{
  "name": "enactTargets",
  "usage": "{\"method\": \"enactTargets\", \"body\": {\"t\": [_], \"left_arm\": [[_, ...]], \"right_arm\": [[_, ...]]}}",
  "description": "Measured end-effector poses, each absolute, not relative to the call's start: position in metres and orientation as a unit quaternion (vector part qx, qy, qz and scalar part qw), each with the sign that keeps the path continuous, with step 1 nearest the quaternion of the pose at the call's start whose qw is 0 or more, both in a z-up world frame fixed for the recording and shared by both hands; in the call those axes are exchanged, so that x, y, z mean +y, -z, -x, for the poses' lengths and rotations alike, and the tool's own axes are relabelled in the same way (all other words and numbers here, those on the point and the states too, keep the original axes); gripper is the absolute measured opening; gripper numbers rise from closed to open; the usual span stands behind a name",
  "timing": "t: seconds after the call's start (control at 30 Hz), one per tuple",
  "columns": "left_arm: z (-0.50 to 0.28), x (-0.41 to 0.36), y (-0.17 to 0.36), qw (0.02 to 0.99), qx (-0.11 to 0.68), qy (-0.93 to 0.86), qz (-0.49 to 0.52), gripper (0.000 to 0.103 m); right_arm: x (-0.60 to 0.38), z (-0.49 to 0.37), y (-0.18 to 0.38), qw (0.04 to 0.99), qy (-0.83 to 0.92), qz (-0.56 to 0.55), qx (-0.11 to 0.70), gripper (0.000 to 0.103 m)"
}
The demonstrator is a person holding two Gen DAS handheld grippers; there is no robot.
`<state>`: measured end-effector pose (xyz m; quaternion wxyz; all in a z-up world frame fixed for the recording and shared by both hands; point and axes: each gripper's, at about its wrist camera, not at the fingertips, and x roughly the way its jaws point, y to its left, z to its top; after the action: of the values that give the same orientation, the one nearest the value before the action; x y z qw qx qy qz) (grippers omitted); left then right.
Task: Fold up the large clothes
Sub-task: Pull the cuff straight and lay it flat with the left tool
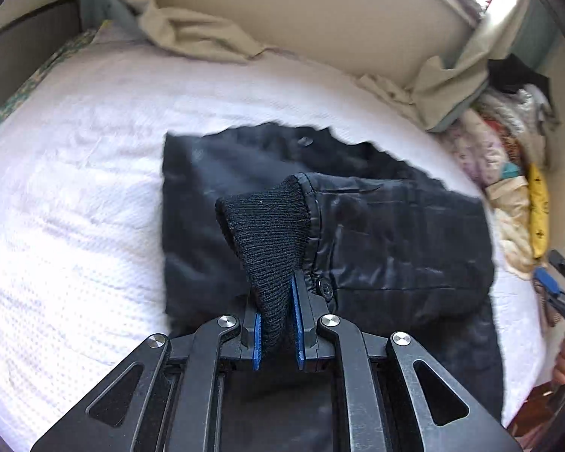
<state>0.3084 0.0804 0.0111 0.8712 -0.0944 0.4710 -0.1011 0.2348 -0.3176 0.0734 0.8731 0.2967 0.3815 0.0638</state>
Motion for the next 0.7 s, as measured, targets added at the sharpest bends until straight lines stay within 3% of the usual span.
{"method": "enactTargets", "body": {"t": [0.33, 0.57, 0.7], "left_arm": [[-0.322, 0.071, 0.022, 0.868, 0.482, 0.092, 0.08, 0.023], [-0.316, 0.079, -0.007, 0.884, 0.454, 0.066, 0.092, 0.054], [-0.306, 0.075, -0.022, 0.896, 0.427, 0.081, 0.091, 0.051]], "right_arm": [[-0.328, -0.244, -0.043, 0.857, -0.007, -0.287, 0.427, 0.053], [-0.326, -0.245, -0.034, 0.855, 0.01, -0.271, 0.442, 0.053], [-0.321, -0.244, -0.035, 0.863, 0.015, -0.25, 0.438, 0.053]]}}
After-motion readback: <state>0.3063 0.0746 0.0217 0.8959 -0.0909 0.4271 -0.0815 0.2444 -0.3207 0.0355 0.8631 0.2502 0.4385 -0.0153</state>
